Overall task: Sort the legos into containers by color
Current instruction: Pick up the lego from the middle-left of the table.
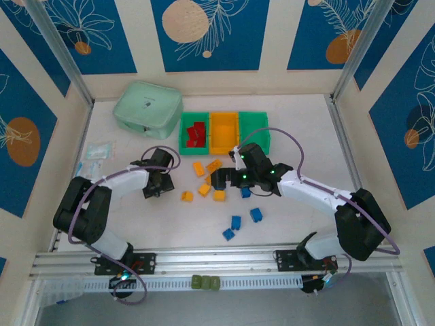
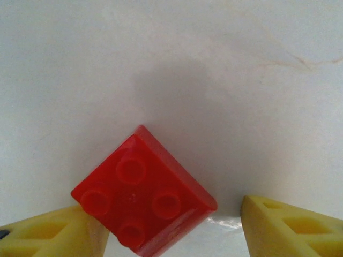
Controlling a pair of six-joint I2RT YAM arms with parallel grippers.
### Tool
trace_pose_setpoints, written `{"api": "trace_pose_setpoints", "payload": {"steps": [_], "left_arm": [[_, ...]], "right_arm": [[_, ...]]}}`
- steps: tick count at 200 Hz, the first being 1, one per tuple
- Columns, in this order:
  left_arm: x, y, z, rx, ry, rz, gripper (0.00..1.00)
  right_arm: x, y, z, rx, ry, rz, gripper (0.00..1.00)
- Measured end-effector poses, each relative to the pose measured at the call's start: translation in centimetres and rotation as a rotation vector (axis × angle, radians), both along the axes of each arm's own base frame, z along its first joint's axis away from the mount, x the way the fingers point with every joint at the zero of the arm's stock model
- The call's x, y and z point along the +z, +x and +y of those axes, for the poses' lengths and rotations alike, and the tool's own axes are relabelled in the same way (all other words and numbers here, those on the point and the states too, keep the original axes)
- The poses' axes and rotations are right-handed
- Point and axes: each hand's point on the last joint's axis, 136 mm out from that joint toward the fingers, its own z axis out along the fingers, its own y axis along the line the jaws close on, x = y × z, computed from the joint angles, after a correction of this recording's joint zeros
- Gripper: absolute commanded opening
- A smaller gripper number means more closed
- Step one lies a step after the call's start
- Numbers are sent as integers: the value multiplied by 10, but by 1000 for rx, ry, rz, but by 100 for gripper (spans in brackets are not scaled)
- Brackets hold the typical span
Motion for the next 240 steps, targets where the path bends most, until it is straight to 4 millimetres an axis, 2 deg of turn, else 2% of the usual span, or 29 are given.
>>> {"api": "trace_pose_setpoints", "payload": {"steps": [74,137,182,204,240], "left_arm": [[0,6,2,-32,14,-4,42],[1,9,1,-33,10,-17,34],[5,19,2,-36,3,-54,30],[13,22,2,-40,-7,-82,30],[43,29,-6,-80,-39,-159,30]], "right_arm": [[4,4,-4,-15,9,-7,99],[5,4,-4,-15,10,-8,99],[15,4,-8,-22,25,-27,99],[20,7,-13,-35,34,-32,99],[25,14,-27,-77,45,-39,99]]}}
